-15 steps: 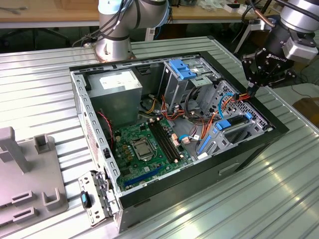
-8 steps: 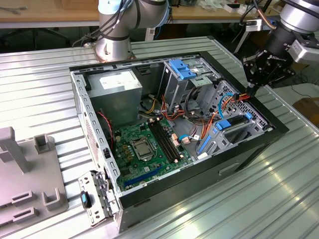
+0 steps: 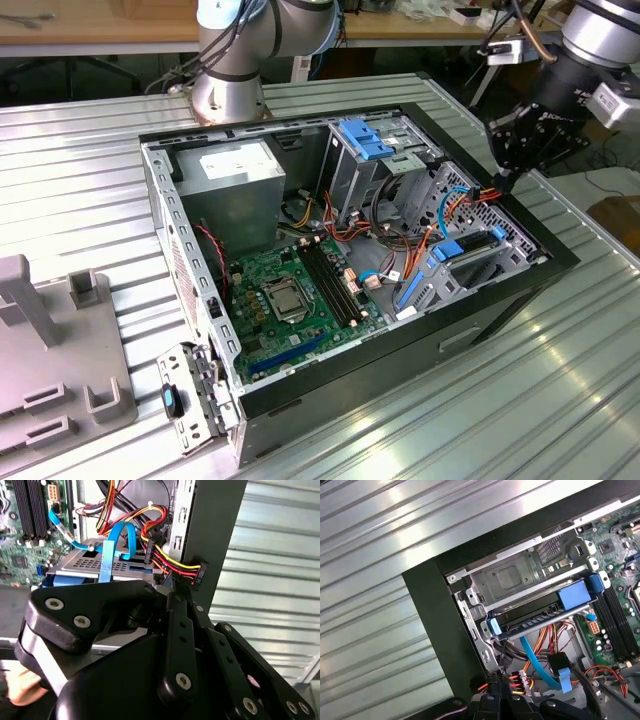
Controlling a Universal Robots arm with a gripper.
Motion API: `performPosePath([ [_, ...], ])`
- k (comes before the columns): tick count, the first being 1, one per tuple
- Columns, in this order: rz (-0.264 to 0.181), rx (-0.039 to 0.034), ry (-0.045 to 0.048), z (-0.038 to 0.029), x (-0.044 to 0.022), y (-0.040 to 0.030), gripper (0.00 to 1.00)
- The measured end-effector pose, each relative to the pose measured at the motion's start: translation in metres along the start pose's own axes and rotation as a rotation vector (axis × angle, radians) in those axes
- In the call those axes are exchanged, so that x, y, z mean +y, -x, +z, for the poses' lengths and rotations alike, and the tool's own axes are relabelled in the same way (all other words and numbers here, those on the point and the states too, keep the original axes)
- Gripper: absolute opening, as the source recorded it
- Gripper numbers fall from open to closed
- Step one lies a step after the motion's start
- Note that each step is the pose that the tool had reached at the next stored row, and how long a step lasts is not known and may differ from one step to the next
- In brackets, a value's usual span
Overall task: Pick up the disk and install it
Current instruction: 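Insert the first disk wire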
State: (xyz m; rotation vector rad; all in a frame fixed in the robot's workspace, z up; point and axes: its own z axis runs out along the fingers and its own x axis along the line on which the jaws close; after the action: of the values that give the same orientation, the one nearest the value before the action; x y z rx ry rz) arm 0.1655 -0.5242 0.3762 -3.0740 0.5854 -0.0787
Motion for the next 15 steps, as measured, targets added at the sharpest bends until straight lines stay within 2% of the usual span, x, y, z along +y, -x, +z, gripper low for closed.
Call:
performPosePath([
  [2, -0.052, -0.0011, -0.0025, 0.0, -0.0001, -0.0002, 0.11],
  [12, -0.241, -0.005, -0.0115, 0.0002, -0.0002, -0.0003, 0.11],
  [15, -0.257, -0.0035, -0.0127, 0.0003, -0.0002, -0.0004, 0.11],
])
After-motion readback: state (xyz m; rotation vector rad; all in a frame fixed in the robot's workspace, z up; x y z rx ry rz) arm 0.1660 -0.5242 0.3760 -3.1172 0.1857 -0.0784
